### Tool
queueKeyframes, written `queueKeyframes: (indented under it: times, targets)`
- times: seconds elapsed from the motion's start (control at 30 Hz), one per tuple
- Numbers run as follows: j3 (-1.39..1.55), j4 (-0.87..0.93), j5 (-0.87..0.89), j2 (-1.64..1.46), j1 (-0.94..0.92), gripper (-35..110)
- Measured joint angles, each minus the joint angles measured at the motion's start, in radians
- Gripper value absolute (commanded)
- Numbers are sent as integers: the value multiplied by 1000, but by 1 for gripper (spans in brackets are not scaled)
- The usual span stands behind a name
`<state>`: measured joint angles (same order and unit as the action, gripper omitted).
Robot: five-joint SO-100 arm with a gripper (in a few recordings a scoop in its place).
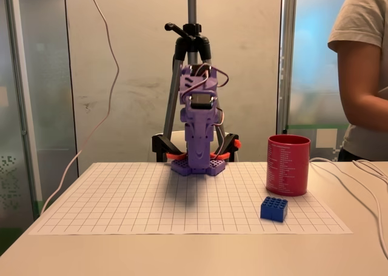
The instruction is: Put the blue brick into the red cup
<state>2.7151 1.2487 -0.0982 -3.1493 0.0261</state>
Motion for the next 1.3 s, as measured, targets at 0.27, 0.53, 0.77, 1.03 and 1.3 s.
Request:
queueKeyframes:
  times: [0.27,0.53,0.77,1.03,1.3]
  targets:
    - [-514,173,-137,597,72,0]
    - [-956,345,-241,1034,158,0]
    - [-1071,302,-298,1293,253,0]
    - [-1078,225,-367,1468,465,1]
    - [-1057,209,-416,1491,614,0]
